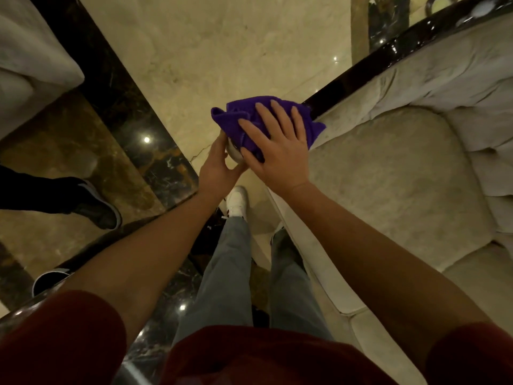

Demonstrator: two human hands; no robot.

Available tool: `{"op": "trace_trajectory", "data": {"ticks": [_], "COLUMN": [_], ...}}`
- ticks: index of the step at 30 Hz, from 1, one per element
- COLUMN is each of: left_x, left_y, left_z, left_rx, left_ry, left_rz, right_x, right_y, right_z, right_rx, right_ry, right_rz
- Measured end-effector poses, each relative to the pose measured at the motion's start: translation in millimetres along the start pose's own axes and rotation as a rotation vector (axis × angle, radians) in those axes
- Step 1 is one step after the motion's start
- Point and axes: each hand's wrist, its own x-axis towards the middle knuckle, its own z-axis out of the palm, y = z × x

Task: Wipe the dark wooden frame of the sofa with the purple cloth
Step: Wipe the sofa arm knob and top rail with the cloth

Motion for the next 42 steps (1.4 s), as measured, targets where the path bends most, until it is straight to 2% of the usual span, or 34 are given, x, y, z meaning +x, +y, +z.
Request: {"op": "trace_trajectory", "data": {"ticks": [3,13,16,20,22,24,26,29,33,38,42], "left_x": [-1.5,0.8,3.1,4.0,-2.8,-4.8,0.4,13.9,21.0,19.4,32.0], "left_y": [1.3,7.3,9.0,21.9,33.3,55.7,79.5,100.0,97.2,99.9,127.8], "left_z": [-0.8,-10.0,-15.0,-25.8,-29.8,-27.2,-16.2,5.4,16.2,14.9,22.3], "left_rx": [-0.027,-0.016,-0.001,0.073,0.135,0.191,0.254,0.411,0.552,0.569,0.382], "left_ry": [0.010,-0.041,-0.075,-0.117,-0.077,0.070,0.129,0.117,0.183,0.185,0.186], "left_rz": [0.005,0.048,0.043,-0.064,0.002,0.138,0.225,0.257,0.254,0.245,0.419], "right_x": [0.6,27.2,37.1,49.1,49.5,50.5,50.1,50.0,48.0,54.0,61.2], "right_y": [13.7,56.8,74.6,82.3,81.0,81.2,79.6,80.9,98.5,119.4,132.7], "right_z": [-3.5,-40.1,-47.1,-53.4,-54.0,-56.1,-55.4,-54.2,-56.0,-64.0,-73.0], "right_rx": [-0.096,-0.250,-0.256,-0.215,-0.183,-0.163,-0.141,-0.126,-0.129,-0.085,-0.046], "right_ry": [-0.032,-0.044,0.032,0.088,0.090,0.118,0.123,0.132,0.111,0.102,0.109], "right_rz": [-0.071,-0.063,-0.044,0.028,0.042,0.054,0.077,0.074,-0.015,-0.071,-0.043]}}
